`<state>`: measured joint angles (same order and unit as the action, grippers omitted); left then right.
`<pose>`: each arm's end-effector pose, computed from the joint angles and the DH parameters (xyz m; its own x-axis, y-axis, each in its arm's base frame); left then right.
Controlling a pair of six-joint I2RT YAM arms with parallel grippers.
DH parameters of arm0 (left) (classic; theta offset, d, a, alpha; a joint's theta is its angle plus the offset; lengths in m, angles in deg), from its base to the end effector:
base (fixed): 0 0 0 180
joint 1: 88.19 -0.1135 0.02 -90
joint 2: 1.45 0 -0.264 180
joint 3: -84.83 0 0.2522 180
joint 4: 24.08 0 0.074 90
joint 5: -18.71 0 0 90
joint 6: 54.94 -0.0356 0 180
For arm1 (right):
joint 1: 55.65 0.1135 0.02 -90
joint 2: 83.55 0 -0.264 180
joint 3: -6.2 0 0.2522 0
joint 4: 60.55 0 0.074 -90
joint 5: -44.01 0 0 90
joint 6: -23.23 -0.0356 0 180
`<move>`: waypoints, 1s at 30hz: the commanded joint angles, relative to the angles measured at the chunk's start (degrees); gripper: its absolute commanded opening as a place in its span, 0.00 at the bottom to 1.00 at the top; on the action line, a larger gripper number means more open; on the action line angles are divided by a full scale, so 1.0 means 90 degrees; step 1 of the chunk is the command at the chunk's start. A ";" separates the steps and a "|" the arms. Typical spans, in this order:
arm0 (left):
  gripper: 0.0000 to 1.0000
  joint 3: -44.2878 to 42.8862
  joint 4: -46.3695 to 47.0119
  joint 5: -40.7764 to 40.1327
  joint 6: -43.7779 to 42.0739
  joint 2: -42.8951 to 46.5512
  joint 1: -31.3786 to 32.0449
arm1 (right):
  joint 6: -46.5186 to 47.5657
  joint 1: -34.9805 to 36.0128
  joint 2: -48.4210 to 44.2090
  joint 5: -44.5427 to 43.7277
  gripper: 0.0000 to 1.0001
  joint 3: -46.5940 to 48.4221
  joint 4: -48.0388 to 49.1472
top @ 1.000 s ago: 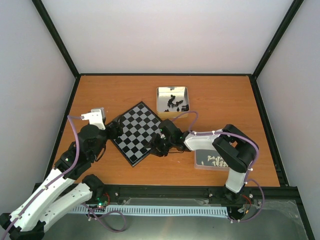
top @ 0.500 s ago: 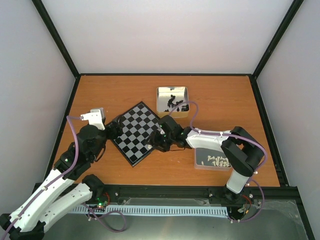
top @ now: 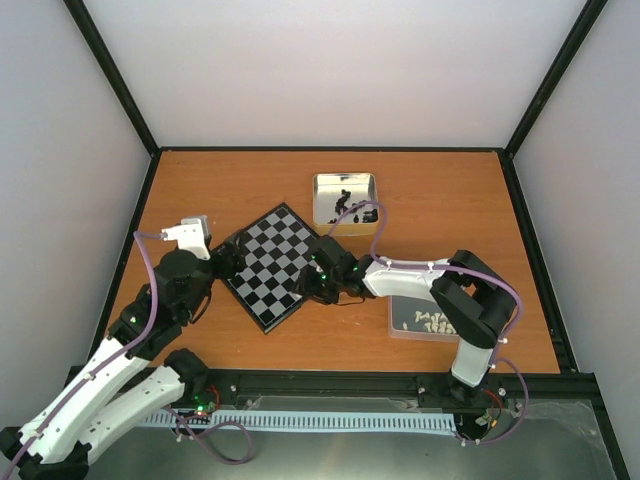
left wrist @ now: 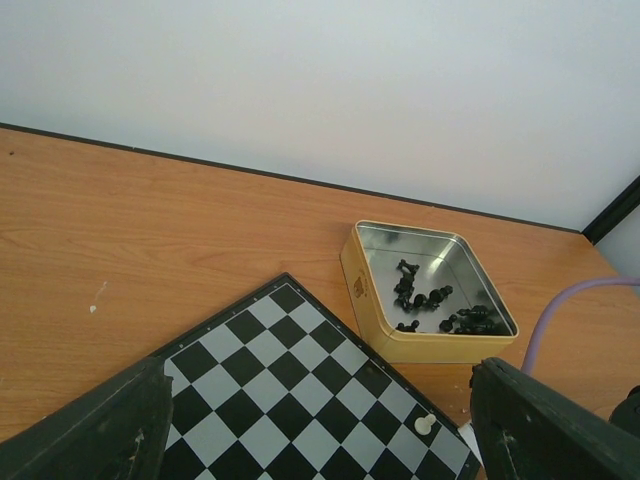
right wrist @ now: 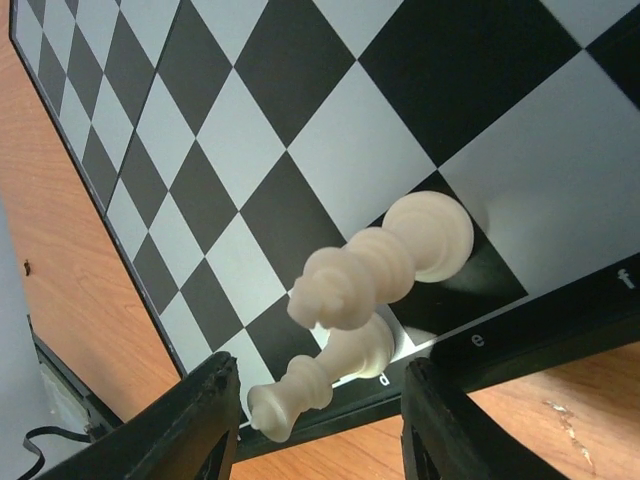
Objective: Set up the chess pieces on the board
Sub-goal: Adjust the chess piece on the chessboard.
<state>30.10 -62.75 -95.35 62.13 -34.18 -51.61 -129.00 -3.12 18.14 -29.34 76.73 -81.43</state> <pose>0.1161 -0.0681 0.3202 -0.3100 -0.2874 -0.9062 0.1005 0.9380 -0.3318 0.2084 0.2886 0.1563 -0.9912 0.1004 -0.0867 0.0202 0.7601 0.6495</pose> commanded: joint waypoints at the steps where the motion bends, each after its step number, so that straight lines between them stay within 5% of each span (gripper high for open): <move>1: 0.82 0.0011 0.0078 -0.0092 0.0022 -0.0016 -0.0033 | 0.0078 0.0052 0.0159 -0.0267 0.45 0.0150 0.0010; 19: 0.82 0.0010 0.0072 -0.0106 0.0029 0.0014 -0.0035 | 0.0045 0.0052 0.0405 -0.0057 0.44 0.0302 0.0045; 25: 0.82 0.0020 0.0092 -0.0052 0.0021 0.0040 -0.0040 | 0.0479 0.0052 -0.0335 -0.0401 0.51 0.0400 -0.0570; 30: 0.82 0.0016 0.0108 0.0061 0.0019 0.0009 -0.0036 | 0.0663 0.0020 -0.1496 -0.1602 0.54 0.0189 -0.1799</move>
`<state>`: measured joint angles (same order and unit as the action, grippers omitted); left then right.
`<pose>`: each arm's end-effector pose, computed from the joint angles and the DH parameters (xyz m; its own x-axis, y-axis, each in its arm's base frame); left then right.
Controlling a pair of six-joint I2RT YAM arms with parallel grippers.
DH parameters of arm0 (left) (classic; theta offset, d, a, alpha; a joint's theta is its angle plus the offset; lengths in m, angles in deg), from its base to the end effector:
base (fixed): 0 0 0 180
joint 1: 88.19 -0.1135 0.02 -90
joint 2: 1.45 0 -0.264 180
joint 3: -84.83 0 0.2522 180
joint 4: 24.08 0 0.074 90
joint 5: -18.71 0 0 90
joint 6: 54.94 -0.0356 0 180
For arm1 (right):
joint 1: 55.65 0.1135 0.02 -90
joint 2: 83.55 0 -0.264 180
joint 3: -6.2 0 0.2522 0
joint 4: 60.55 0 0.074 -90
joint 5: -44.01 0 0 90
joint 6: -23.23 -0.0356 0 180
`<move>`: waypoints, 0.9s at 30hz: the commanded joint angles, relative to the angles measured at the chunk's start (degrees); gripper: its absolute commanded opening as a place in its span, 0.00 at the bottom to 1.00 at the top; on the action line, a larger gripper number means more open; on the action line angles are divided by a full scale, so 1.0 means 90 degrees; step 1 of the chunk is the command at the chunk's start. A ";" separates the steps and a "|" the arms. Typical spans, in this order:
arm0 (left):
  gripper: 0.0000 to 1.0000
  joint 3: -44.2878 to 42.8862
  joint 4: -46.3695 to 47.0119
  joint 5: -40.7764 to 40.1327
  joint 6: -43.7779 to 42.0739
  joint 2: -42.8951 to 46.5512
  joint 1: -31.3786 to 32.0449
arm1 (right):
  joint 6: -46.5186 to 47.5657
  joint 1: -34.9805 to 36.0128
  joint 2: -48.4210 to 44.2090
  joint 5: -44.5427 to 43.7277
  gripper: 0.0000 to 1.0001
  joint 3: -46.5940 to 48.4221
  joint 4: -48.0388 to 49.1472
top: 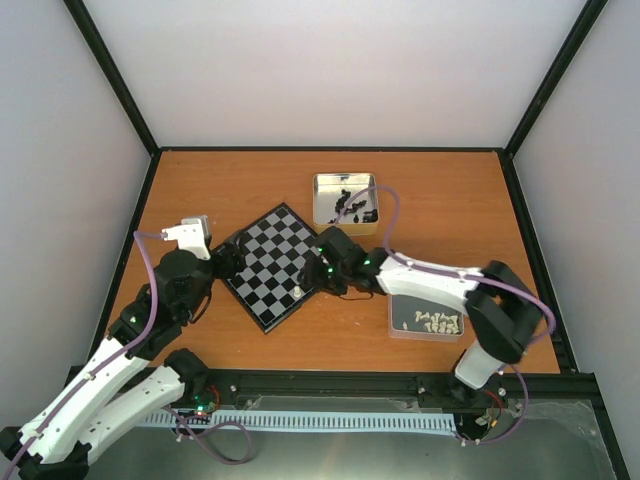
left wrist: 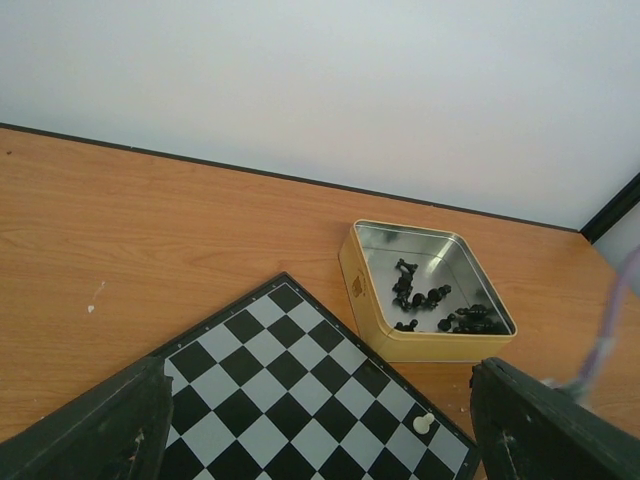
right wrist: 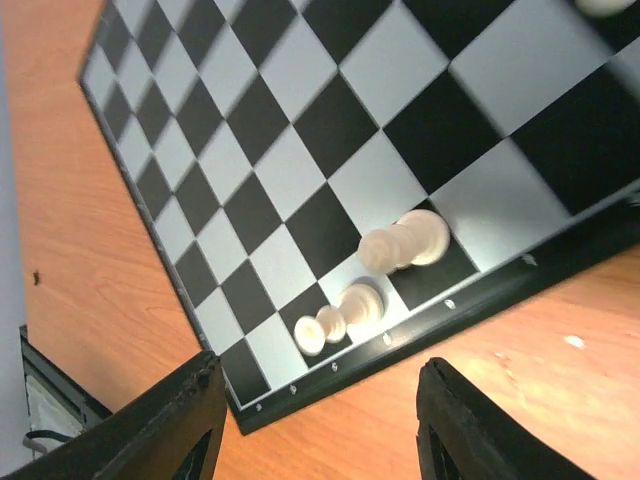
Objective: Set up the chess pieces on the board
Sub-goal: Adjust the chess piece on the chessboard, then pick up the chess piece from the storage box.
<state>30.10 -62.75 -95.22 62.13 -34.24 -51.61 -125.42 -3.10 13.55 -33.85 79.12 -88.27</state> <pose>0.1162 -0.0683 0.3200 -0.3118 -0.2866 -0.9059 0.1021 0.9378 -0.3318 0.2068 0.2823 0.1866 -0.9792 0.0947 -0.1797 -0.0362 0.7892 0.6131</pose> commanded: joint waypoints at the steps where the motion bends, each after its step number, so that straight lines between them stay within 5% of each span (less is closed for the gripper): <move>1: 0.82 0.0023 0.0114 0.0051 0.0020 0.0019 -0.0040 | 0.0233 -0.0006 -0.1272 -0.1400 0.54 -0.0180 -0.1369; 7: 0.82 0.0058 0.0185 0.0141 -0.0019 -0.0021 -0.0042 | -0.0576 -0.0509 -0.3069 -0.3430 0.54 -0.0906 -0.3915; 11: 0.82 0.0056 0.0292 0.0328 -0.0039 -0.0142 -0.0039 | -0.0973 -0.1283 -0.4021 -0.3853 0.55 -0.1579 -0.5022; 17: 0.82 -0.0003 0.0547 0.0572 -0.0034 -0.0501 -0.0039 | -0.0444 -0.2573 -0.4689 -0.3502 0.52 -0.2600 -0.4823; 27: 0.82 -0.0130 0.0746 0.0658 -0.0120 -0.1126 -0.0041 | 0.1031 -0.2966 -0.3724 -0.2422 0.38 -0.2620 -0.3832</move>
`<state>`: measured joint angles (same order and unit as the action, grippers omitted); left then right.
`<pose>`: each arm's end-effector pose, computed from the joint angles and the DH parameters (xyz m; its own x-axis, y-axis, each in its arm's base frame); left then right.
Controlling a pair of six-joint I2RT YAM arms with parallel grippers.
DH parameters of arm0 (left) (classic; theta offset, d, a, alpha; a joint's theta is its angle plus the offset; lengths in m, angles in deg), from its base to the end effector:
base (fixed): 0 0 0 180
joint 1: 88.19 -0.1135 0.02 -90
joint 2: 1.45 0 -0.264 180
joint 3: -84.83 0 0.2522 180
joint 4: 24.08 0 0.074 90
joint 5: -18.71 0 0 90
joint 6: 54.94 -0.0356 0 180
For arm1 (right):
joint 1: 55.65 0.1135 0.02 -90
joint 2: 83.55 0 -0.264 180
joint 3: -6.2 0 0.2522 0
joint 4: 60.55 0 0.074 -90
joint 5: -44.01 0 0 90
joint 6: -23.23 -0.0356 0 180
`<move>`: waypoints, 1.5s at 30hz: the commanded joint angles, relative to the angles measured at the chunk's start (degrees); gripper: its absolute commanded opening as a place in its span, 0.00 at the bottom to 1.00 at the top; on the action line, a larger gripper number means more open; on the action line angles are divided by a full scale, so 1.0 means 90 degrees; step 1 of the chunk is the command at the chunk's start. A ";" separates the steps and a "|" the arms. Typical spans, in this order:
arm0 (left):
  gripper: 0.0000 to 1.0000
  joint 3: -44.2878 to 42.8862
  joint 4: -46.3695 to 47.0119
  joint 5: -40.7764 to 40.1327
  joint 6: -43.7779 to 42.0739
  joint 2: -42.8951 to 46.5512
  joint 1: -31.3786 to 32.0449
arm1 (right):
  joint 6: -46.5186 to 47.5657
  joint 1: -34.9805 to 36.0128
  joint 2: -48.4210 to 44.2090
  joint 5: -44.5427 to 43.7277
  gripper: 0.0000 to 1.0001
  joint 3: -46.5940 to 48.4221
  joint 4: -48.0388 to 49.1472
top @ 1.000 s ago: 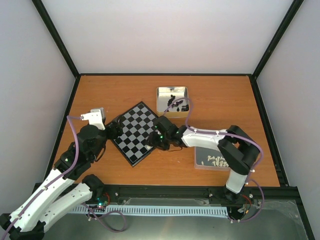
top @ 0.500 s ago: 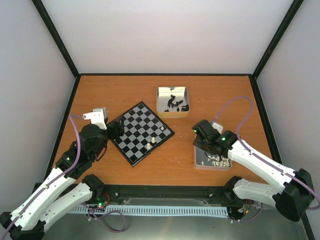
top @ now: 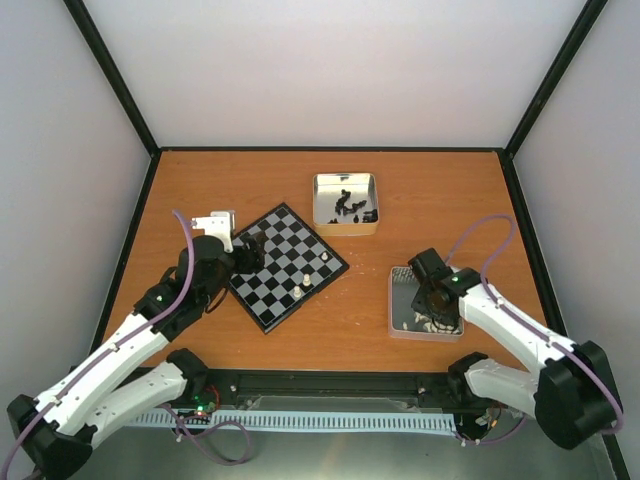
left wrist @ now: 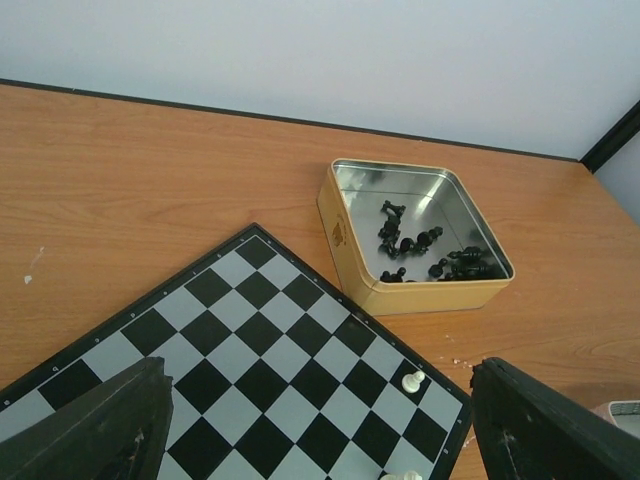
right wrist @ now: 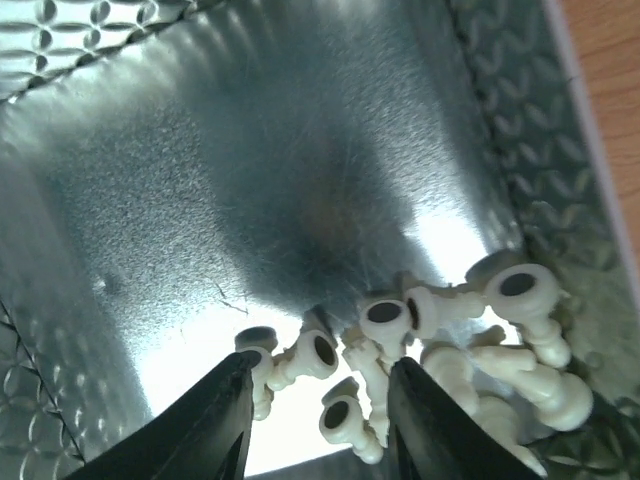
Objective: Set up the chess pieces on the board
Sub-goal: Pick up the chess piece from the storage box, then place the chess piece on the chessboard.
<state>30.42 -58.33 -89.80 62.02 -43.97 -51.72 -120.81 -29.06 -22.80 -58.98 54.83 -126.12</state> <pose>0.1449 -0.0931 0.3029 -0.4212 -0.2233 -0.8791 0.1533 0.9378 -0.3116 0.1473 0.0648 0.1847 -0.8314 0.4659 -0.3030 0.4762 0.8782 0.0436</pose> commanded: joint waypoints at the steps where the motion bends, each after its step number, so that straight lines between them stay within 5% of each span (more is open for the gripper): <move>1: 0.82 -0.0144 0.0263 0.0054 -0.0105 -0.0043 -0.0027 | 0.0554 -0.0083 0.0370 0.0466 0.36 0.0052 0.0458; 13: 0.82 -0.0033 0.0244 -0.0004 -0.0076 0.0125 -0.0028 | 0.0670 -0.0083 0.0862 0.0982 0.33 -0.0229 0.0951; 28: 0.82 -0.0009 0.0275 0.0034 -0.0063 0.0164 -0.0032 | 0.0596 -0.0084 0.1206 0.0937 0.14 -0.0186 0.1181; 36: 0.84 0.0147 0.1032 0.2302 -0.0661 0.0112 -0.0029 | 0.0536 -0.0082 0.0249 0.0622 0.15 -0.0018 0.1952; 45: 0.81 0.0163 0.1883 0.4308 -0.0274 -0.0655 -0.0019 | -0.0261 0.0147 -0.0455 0.2104 0.15 -0.0049 0.3689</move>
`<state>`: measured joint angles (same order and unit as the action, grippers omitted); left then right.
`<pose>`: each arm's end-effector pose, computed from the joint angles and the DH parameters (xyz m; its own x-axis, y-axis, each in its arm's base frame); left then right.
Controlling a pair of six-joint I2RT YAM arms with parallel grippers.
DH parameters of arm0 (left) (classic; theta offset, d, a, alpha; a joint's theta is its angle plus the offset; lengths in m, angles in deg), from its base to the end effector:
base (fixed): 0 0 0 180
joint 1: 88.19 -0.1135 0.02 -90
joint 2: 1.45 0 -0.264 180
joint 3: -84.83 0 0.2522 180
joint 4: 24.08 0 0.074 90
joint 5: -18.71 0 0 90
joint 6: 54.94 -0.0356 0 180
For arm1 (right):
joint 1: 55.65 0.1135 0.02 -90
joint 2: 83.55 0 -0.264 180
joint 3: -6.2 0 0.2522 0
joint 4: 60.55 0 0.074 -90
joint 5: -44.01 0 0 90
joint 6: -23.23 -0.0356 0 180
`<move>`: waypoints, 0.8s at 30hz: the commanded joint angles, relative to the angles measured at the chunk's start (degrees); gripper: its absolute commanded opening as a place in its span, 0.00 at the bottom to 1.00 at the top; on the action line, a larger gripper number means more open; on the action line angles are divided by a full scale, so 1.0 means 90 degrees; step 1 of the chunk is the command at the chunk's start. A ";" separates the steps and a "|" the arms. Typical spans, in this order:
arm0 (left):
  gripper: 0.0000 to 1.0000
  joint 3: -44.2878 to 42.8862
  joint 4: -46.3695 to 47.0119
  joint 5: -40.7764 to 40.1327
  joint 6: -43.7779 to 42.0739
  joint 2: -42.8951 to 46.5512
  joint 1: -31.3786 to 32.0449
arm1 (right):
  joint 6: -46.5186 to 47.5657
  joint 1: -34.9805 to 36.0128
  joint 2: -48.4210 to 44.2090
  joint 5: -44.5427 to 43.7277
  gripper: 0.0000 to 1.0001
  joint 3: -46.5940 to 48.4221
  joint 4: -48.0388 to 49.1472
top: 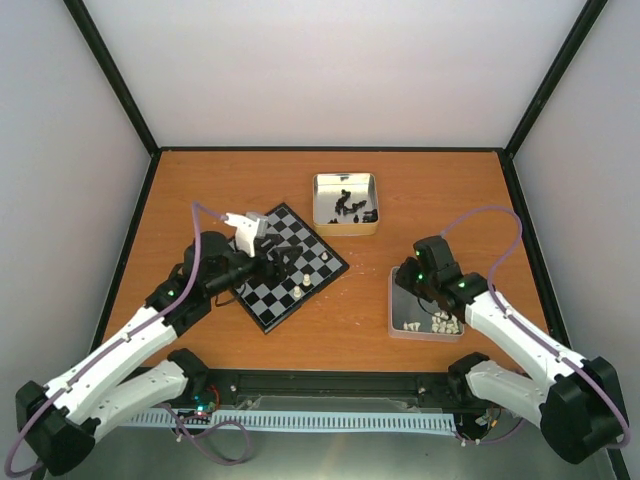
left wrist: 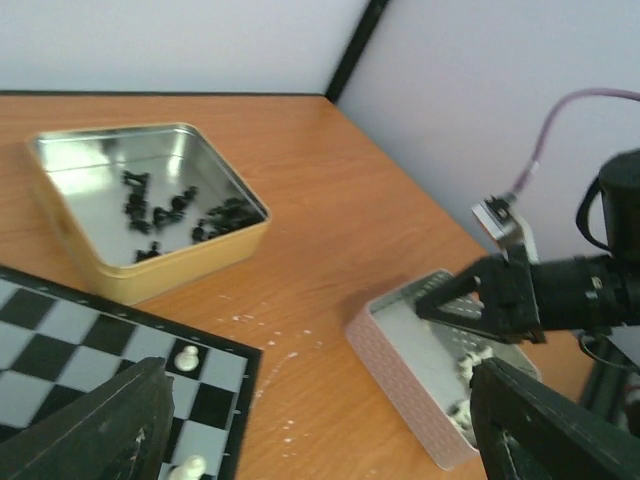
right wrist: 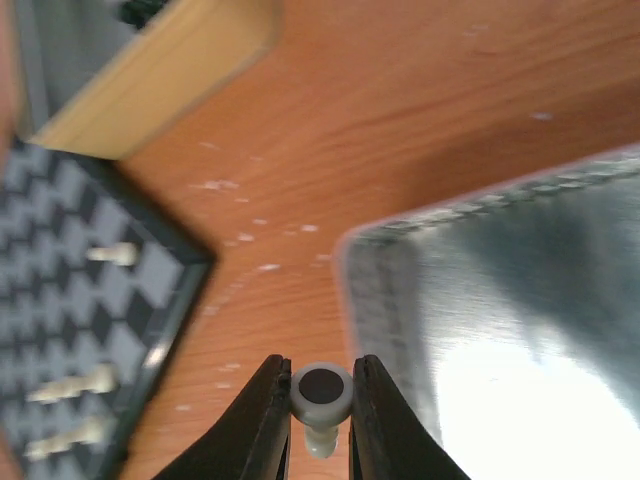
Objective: Set up the chess pieces on the board
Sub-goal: Place the chess piece on the chessboard.
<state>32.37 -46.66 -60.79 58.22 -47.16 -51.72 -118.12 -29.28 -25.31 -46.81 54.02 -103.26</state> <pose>0.1497 -0.1187 0.3024 -0.4870 -0.1209 -0.8650 0.5807 0.6949 -0.4241 0.1748 0.0861 0.2047 -0.7885 0.4807 -0.3837 0.2872 0.8394 0.4614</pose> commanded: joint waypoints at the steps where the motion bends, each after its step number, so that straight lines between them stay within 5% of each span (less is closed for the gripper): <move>1: 0.80 -0.0029 0.0672 0.1240 0.0210 -0.0400 -0.0019 | -0.0745 0.0354 -0.0174 0.0836 0.15 0.0029 0.1415; 5: 0.76 0.0184 0.1032 0.1611 0.0394 -0.0647 0.0050 | -0.1696 0.1132 0.0111 0.1033 0.15 0.0024 0.2672; 16: 0.69 0.1053 0.1702 0.0684 0.0552 -0.0369 0.0597 | -0.4736 0.2086 0.1719 0.1487 0.15 0.0093 0.5621; 24: 0.51 0.0975 0.1749 -0.0179 0.0717 -0.0728 0.0703 | -0.5255 0.2295 0.2311 0.1707 0.15 0.0622 0.5589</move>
<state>42.05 -33.65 -56.97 63.68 -52.65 -46.12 -160.52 -9.48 -5.53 -32.51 57.06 -56.84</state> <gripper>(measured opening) 0.556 0.152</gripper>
